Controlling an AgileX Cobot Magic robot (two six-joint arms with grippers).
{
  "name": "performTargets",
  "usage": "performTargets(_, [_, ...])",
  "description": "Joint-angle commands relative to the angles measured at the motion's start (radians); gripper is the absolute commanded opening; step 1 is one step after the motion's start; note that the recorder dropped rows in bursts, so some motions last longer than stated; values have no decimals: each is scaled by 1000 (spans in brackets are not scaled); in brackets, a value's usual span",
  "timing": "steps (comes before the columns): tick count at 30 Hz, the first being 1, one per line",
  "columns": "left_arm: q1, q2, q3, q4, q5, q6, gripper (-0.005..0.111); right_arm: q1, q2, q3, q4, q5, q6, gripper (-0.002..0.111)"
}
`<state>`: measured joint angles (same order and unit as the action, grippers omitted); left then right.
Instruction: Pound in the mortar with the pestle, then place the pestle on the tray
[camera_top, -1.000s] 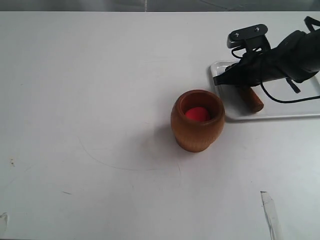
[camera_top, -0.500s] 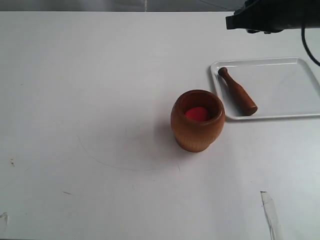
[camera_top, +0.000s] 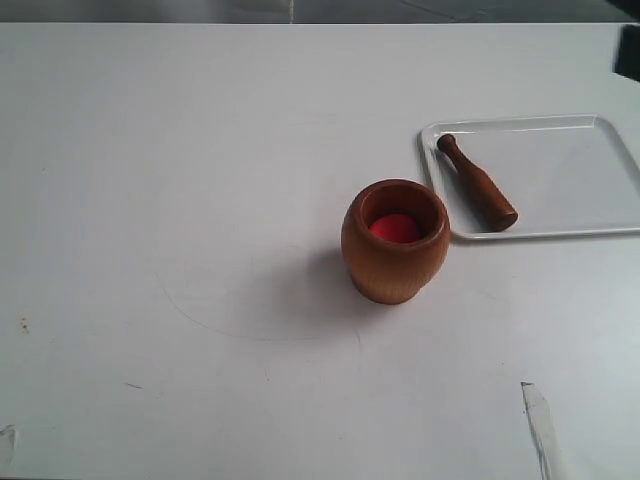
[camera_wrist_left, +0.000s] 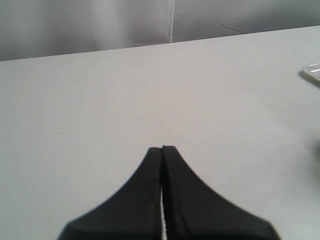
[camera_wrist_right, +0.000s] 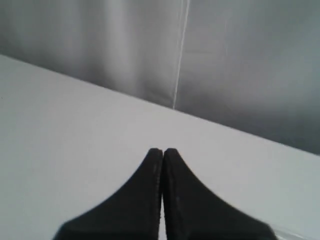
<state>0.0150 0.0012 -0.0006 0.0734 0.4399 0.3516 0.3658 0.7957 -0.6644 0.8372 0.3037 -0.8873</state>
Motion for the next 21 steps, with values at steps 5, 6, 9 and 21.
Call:
performTargets(5, [-8,-1,1,-7,-3,-8,0,-3,-445,107,8,85,1,0])
performTargets(6, [-8,-1,1,-7,-3,-8,0,-3,-482,109,8,96,1,0])
performTargets(9, [-8,-1,1,-7,-3,-8,0,-3,-570,109,10,138,6,0])
performTargets(21, [-8,-1,1,-7,-3,-8,0,44,-748,109,10,147,6,0])
